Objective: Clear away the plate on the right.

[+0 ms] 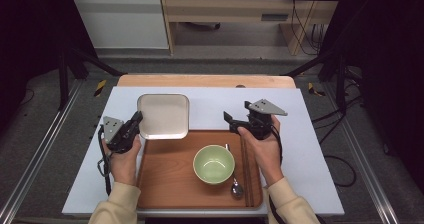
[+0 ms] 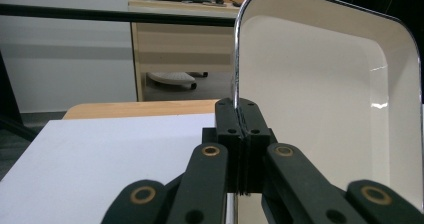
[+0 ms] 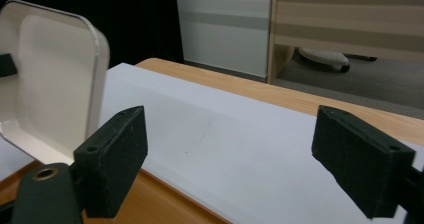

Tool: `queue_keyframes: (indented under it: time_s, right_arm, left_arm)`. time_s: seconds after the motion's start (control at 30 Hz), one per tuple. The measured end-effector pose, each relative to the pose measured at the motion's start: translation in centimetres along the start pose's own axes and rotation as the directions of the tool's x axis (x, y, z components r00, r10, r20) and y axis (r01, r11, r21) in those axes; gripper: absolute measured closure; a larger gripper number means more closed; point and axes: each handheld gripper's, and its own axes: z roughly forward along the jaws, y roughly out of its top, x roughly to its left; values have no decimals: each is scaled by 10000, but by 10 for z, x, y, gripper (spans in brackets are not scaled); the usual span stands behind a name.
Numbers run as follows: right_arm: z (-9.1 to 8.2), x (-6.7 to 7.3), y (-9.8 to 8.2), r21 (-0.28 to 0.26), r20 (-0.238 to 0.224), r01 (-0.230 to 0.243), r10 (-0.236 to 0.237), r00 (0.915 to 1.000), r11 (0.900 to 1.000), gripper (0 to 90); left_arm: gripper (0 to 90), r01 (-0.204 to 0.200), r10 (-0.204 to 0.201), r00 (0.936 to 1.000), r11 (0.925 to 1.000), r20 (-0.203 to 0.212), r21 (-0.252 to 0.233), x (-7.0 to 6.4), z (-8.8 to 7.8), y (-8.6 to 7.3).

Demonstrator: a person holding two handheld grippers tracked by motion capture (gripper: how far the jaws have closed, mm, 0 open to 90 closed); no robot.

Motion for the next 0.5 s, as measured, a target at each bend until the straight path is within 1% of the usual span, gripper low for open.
queue_keyframes:
  time_s: [0.07, 0.13, 0.27, 0.43, 0.5]
  right_arm:
    - [-4, -6, 0, -94, 134, 19, -18, 9999, 10000, 124]
    - [-8, -12, 0, -198, 256, -27, 32, 9997, 9998, 116]
    - [-13, -22, -2, -207, 577, -7, 19, 9983, 9998, 102]
    - [-19, -34, -6, -189, 920, -137, 154, 9956, 9997, 106]
    - [-22, -38, -7, -185, 1046, -220, 238, 9942, 9996, 110]
  left_arm:
    - [893, 17, -17, 10000, 10000, 1, 27, 2, -2, -1]
    - [893, -54, 54, 10000, 10000, -2, 67, 4, -3, -2]
    - [893, -35, 35, 10000, 9999, 47, 117, 5, -7, -3]
    - [892, -97, 95, 9999, 9998, 126, 183, 5, -10, -5]
    - [893, -57, 53, 9998, 9998, 173, 210, 6, -12, -6]
